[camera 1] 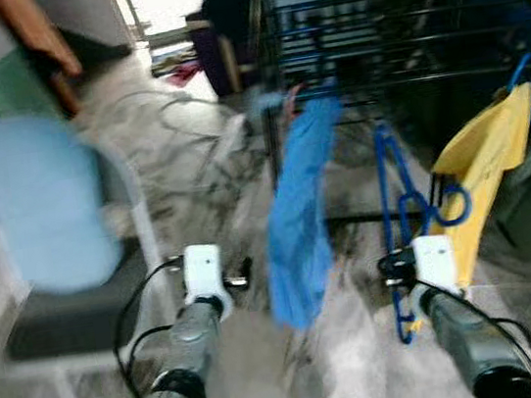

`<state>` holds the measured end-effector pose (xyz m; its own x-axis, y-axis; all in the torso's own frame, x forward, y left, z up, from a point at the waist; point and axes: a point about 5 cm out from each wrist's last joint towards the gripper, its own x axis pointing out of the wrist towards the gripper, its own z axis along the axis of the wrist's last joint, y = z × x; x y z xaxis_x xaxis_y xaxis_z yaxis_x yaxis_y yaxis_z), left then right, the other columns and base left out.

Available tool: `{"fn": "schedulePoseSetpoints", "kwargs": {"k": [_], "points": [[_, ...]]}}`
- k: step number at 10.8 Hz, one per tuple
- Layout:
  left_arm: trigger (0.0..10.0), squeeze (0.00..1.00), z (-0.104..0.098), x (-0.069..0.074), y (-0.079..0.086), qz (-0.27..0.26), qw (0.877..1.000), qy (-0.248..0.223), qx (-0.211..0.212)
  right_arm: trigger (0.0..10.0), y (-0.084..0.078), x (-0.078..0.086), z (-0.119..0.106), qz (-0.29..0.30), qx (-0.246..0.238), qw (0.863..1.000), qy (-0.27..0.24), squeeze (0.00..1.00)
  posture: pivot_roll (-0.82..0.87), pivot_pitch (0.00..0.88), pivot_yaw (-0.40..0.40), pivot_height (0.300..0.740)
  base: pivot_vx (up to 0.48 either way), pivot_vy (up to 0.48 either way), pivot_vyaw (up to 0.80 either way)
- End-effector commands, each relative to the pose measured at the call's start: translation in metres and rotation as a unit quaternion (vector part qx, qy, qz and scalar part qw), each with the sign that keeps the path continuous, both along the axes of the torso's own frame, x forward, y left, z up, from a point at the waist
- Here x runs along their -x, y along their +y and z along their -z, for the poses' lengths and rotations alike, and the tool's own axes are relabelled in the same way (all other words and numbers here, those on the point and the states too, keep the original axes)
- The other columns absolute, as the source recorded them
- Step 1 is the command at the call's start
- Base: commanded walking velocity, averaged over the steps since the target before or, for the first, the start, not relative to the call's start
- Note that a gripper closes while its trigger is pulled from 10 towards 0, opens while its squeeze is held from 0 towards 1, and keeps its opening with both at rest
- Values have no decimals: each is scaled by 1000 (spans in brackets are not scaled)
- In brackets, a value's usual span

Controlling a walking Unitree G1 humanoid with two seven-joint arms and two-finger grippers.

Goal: Hang hanger

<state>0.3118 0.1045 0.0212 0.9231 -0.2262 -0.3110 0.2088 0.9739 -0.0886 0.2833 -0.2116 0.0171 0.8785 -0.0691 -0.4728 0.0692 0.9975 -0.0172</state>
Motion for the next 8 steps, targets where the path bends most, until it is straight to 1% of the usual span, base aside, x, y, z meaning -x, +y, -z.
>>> {"fn": "schedulePoseSetpoints", "kwargs": {"k": [1, 3, 5, 6, 7, 8], "points": [[10000, 0, 1, 0, 6, 2, 1000, 3, -11, 10000, 2, -4, -4, 5, -7, 1000, -8, 0, -262, 52, 77, 740, 480, 0, 0], [10000, 0, 2, 1, 7, 6, 1000, 4, -14, 10000, -3, -5, -6, 10, -8, 1000, -10, 0, -262, 52, 78, 740, 480, 0, 0], [10000, 0, 3, 1, 7, 8, 1000, 7, -12, 10000, -3, -3, -5, 0, -6, 1000, -6, 0, -260, 53, 79, 740, 480, 0, 0], [10000, 0, 3, 2, 7, 5, 1000, 7, -7, 10000, -4, -2, -5, -2, -4, 1000, -6, 0, -259, 55, 81, 740, 0, 0, 0], [10000, 0, 3, 2, 6, 13, 1000, 5, -4, 10000, -5, 0, -6, -2, -3, 1000, -8, 0, -258, 59, 82, 740, 0, 0, 0], [10000, 0, 5, 5, 7, 18, 1000, 7, -10, 10000, -5, 3, -5, -3, 2, 1000, -10, 0, -256, 65, 84, 740, 0, 0, 0]]}}
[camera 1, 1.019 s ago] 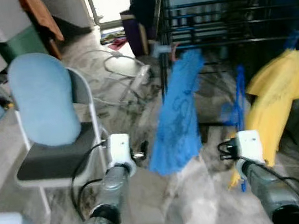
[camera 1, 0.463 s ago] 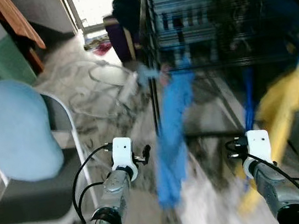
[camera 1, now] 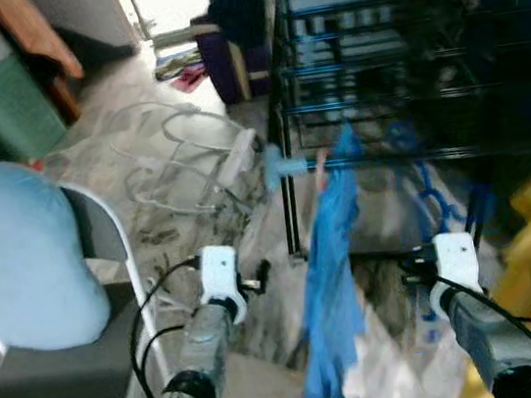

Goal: Hang hanger

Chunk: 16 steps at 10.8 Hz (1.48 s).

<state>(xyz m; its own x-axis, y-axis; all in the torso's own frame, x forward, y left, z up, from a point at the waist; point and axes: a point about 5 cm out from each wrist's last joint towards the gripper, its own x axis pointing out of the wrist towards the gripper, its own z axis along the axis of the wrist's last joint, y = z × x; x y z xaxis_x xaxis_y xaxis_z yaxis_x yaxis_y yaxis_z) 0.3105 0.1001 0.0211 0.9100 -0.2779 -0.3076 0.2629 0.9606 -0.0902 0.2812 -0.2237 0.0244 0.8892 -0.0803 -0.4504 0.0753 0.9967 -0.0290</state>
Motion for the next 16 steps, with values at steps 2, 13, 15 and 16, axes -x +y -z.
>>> {"fn": "schedulePoseSetpoints", "kwargs": {"k": [2, 13, 15, 16], "points": [[10000, 0, 10, 8, 12, -7, 1000, 16, -9, 10000, 9, 13, 9, -6, -6, 1000, 5, 0, -259, 80, 88, 740, 0, 0, 0], [10000, 0, 16, 14, 10, 24, 999, 28, -24, 10000, -21, 20, -46, 42, 13, 989, -143, 0, -273, 138, 105, 740, 0, 0, 0], [10000, 0, 19, 17, 12, 20, 999, 33, -26, 10000, -27, 7, -60, 41, 15, 988, -146, 0, -263, 136, 101, 740, 0, 0, 0], [10000, 0, 19, 17, 12, 20, 999, 33, -27, 10000, -29, 5, -62, 43, 14, 989, -142, 0, -262, 138, 101, 740, 0, 0, 0]]}}
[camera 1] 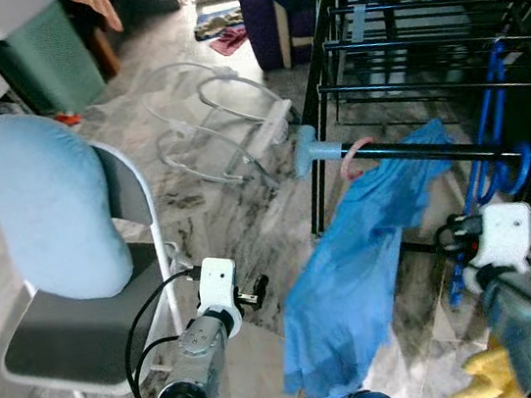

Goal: Hang hanger

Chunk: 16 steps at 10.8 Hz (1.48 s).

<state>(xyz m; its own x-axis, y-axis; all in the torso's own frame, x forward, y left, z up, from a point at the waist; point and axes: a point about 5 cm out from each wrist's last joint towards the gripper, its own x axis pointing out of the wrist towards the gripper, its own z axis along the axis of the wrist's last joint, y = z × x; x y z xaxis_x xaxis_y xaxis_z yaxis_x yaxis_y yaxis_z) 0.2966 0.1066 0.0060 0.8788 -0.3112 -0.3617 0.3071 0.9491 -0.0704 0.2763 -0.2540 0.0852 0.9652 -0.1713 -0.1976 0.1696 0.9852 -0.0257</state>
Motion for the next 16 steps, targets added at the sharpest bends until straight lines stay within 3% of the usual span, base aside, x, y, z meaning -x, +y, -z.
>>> {"fn": "schedulePoseSetpoints", "kwargs": {"k": [1, 5, 8, 12, 13, 14, 16], "points": [[10000, 0, 5, 4, 5, -3, 1000, 11, -10, 10000, -3, -4, -6, 10, -13, 1000, -5, 0, -263, 139, 101, 740, 0, 0, 0], [10000, 0, 5, 3, 6, 0, 1000, 14, -18, 10000, -25, -7, -10, 39, -47, 998, 33, 0, -258, 135, 102, 740, 0, 0, 0], [10000, 0, 7, 5, 8, 3, 999, 21, -26, 10000, -20, 0, 9, 24, -67, 994, 84, 0, -252, 133, 103, 740, 0, 0, 0], [10000, 0, 8, 5, 10, 2, 999, 23, -31, 10000, -13, 4, 21, 12, -77, 991, 109, 0, -246, 137, 105, 740, 0, 0, 0], [10000, 0, 9, 6, 9, 2, 999, 25, -32, 10000, -11, 5, 23, 11, -78, 991, 109, 463, -247, 136, 107, 740, 0, 0, 0], [10000, 0, 9, 6, 8, 3, 999, 25, -31, 10000, -11, 6, 21, 16, -68, 993, 99, 1000, -249, 137, 106, 740, 0, 0, 0], [10000, 0, 8, 5, 7, 3, 999, 25, -31, 10000, -11, 7, 14, 16, -37, 997, 73, 1000, -249, 138, 105, 740, 0, 0, 0]]}}
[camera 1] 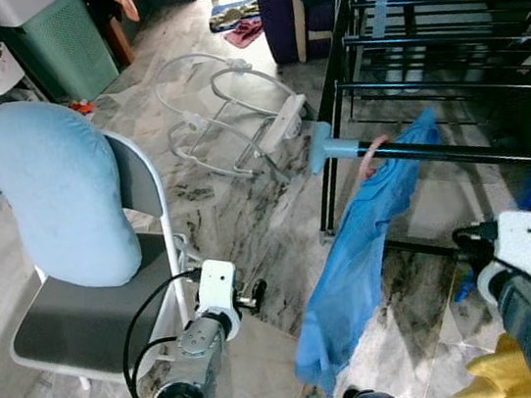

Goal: Hang hanger

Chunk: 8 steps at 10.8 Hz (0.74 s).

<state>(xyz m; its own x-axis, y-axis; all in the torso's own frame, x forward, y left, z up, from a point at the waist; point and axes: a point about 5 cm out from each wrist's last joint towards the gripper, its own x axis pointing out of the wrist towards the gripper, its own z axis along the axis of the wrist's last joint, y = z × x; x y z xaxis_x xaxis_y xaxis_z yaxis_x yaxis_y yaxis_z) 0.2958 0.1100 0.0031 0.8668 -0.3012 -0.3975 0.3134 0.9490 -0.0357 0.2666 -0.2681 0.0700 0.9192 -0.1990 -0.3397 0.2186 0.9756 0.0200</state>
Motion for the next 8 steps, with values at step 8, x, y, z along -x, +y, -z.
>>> {"fn": "schedulePoseSetpoints", "kwargs": {"k": [8], "points": [[10000, 0, 4, 3, -1, 12, 1000, 12, -13, 10000, 9, 16, -4, 24, 64, 996, -54, 1000, -274, 139, 120, 740, 0, 0, 0]]}}
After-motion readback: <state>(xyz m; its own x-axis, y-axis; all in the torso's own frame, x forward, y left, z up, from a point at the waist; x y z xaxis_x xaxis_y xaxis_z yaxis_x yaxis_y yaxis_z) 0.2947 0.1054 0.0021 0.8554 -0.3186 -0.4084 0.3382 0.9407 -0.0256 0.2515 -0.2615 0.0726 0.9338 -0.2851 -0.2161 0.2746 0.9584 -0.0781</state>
